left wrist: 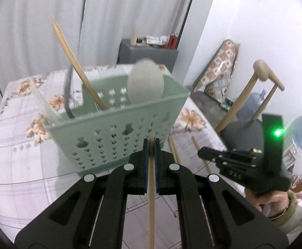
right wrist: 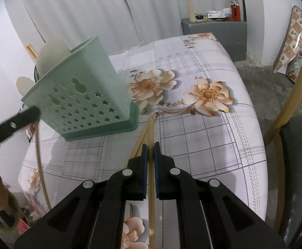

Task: Organize utensils
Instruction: 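Lift the chopstick with the left gripper, insert it into the caddy, open, then lift a chopstick with the right gripper and insert it into the caddy, then open the right gripper and withdraw it from the caddy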

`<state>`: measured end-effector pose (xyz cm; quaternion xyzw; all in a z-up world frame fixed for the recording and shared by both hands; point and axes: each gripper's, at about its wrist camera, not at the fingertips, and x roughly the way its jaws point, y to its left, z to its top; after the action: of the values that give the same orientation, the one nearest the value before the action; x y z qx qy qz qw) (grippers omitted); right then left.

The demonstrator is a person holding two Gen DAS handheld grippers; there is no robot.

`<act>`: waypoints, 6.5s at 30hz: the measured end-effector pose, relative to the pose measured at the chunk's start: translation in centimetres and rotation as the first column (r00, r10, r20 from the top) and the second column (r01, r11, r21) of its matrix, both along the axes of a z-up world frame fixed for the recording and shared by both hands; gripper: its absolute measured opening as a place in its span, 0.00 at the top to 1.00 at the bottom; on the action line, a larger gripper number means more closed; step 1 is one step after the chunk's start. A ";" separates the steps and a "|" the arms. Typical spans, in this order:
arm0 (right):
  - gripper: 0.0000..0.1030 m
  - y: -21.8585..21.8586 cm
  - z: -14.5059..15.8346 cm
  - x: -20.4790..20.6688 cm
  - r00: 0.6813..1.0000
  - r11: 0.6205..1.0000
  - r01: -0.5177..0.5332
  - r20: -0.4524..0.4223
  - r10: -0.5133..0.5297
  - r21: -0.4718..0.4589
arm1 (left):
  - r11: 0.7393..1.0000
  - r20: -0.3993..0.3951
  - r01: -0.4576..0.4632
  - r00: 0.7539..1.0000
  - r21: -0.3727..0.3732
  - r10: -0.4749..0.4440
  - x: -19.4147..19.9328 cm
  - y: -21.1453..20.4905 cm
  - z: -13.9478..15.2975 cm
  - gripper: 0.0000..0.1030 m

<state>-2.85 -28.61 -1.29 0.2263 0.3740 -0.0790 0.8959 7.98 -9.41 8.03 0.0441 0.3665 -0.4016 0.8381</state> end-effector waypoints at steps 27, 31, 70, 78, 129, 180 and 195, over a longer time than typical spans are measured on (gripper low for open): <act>0.94 0.0 0.3 -0.1 1.000 1.000 0.003 0.012 -0.003 0.004 | 0.977 0.151 -0.080 0.982 -0.199 0.111 -0.6 5.8 8.7 0.97; 0.94 0.1 0.4 -0.1 1.000 1.000 0.003 0.016 -0.003 0.002 | 0.962 0.207 -0.087 0.968 -0.257 0.143 -0.8 6.8 11.3 0.97; 0.94 -0.8 -0.1 0.1 1.000 1.000 0.011 0.008 -0.011 0.021 | 0.880 0.338 -0.175 0.876 -0.441 0.344 4.8 4.6 15.6 0.97; 0.94 -0.8 -0.3 0.1 1.000 0.999 0.009 0.009 -0.009 0.031 | 0.894 0.278 -0.186 0.907 -0.408 0.316 5.6 4.2 10.2 0.96; 0.94 6.4 26.2 3.0 0.697 0.936 -0.160 0.635 0.332 -0.313 | 0.920 -0.047 -0.370 0.929 -0.130 0.367 -2.1 11.2 -7.4 0.36; 0.87 2.3 -3.3 0.6 0.993 0.987 -0.057 -0.090 0.071 0.150 | 0.944 -0.053 -0.324 0.943 0.065 0.328 -1.9 7.7 -8.6 0.29; 0.93 2.5 -3.0 0.8 0.994 0.998 -0.048 -0.094 0.052 0.048 | 0.964 0.000 -0.237 0.971 0.120 0.239 -3.0 4.3 -8.2 0.29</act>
<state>-2.06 -26.10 -4.32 0.2334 0.4235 -0.0587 0.8733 5.02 -5.15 -0.13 0.0468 0.3983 -0.2757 0.8736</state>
